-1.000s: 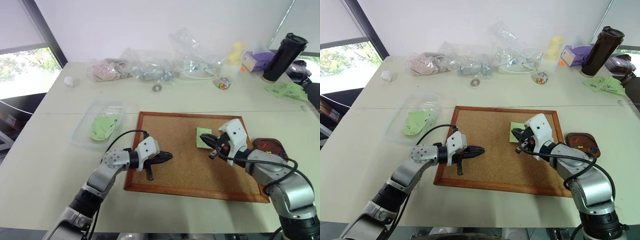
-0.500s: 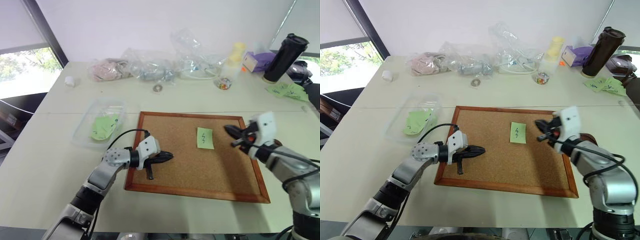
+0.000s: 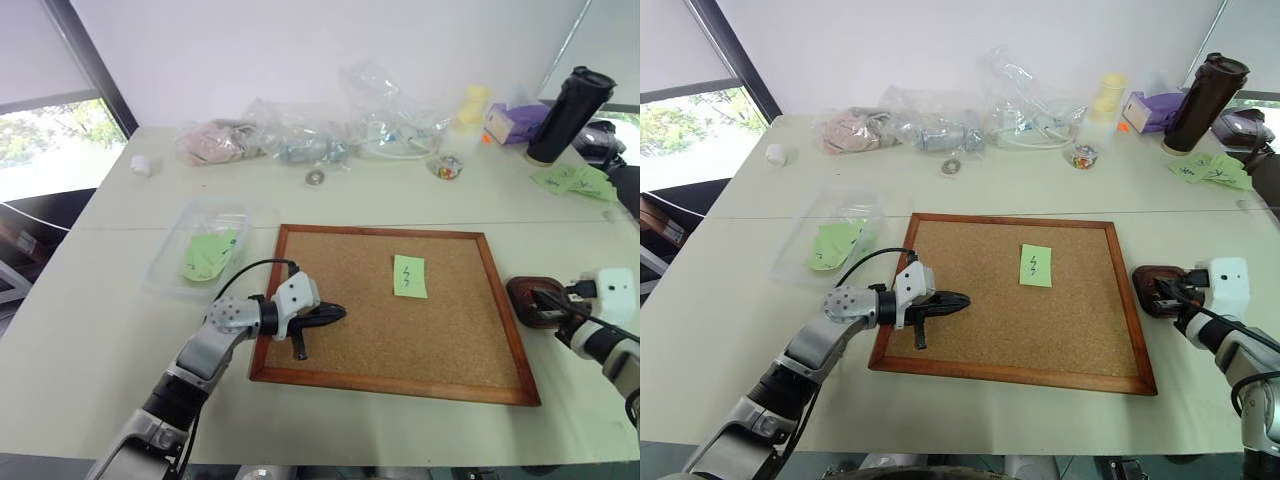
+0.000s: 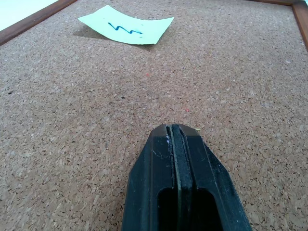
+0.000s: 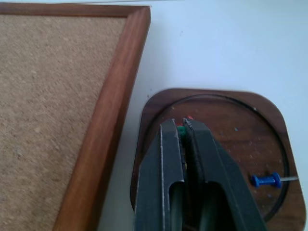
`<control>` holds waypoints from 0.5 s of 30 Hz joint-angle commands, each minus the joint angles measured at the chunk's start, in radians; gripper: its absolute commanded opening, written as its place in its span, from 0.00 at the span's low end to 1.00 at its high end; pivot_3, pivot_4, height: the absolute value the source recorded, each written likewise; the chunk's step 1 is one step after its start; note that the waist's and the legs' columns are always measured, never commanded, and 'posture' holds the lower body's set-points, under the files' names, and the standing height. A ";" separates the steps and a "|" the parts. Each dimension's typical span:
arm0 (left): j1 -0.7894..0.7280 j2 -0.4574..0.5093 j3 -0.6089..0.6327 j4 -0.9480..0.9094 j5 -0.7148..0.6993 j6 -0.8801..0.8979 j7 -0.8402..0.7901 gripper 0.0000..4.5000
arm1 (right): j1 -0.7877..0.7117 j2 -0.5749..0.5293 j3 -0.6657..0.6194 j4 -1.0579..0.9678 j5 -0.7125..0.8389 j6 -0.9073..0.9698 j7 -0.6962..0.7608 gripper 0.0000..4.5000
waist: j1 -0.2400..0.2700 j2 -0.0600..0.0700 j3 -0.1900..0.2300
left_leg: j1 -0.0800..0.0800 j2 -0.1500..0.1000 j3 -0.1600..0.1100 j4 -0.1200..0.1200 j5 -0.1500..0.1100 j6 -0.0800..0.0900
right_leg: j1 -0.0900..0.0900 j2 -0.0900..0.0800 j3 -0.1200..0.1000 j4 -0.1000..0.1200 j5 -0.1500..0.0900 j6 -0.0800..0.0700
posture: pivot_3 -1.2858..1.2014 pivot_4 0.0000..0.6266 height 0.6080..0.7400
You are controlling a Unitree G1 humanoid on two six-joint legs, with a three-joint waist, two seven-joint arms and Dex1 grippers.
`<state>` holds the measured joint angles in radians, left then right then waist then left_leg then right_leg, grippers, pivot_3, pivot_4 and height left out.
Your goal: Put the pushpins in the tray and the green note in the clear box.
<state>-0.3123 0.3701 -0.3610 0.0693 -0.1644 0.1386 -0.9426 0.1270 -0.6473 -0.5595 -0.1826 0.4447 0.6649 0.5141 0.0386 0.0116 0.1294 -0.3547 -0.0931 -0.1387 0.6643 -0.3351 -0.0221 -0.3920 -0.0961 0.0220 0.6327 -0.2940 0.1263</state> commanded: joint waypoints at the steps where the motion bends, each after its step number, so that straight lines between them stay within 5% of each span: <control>1: 0.029 0.008 -0.027 0.057 0.046 0.036 0.011 0.00 | 0.003 -0.005 -0.019 -0.005 0.001 -0.032 0.004 0.34 | 0.000 0.000 0.000 | 0.000 0.000 0.000 0.000 0.000 0.000 | 0.000 0.000 0.000 0.000 0.000 0.000 | 0.52 0.24 1.00; 6: 0.027 0.007 -0.026 0.058 0.047 0.034 0.011 0.00 | 0.006 -0.022 -0.026 -0.013 0.003 -0.043 0.017 0.94 | 0.000 0.000 0.000 | 0.000 0.000 0.000 0.000 0.000 0.000 | 0.000 0.000 0.000 0.000 0.000 0.000 | 0.52 0.24 1.00; 7: 0.027 0.008 -0.027 0.058 0.047 0.034 0.011 0.00 | 0.005 -0.027 -0.029 -0.013 0.004 -0.043 0.019 0.99 | 0.000 0.000 0.000 | 0.000 0.000 0.000 0.000 0.000 0.000 | 0.000 0.000 0.000 0.000 0.000 0.000 | 0.52 0.24 1.00; 15: 0.023 0.009 -0.026 0.060 0.047 0.033 0.008 0.00 | -0.066 -0.068 0.029 -0.147 0.097 0.048 0.072 0.99 | 0.000 0.000 0.000 | 0.000 0.000 0.000 0.000 0.000 0.000 | 0.000 0.000 0.000 0.000 0.000 0.000 | 0.52 0.24 1.00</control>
<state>-0.3126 0.3699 -0.3602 0.0707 -0.1644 0.1386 -0.9422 0.0839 -0.6960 -0.5473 -0.2620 0.5054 0.6977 0.5716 0.0383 0.0116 0.1297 -0.3546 -0.0930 -0.1387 0.6643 -0.3351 -0.0221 -0.3919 -0.0961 0.0219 0.6326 -0.2940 0.1263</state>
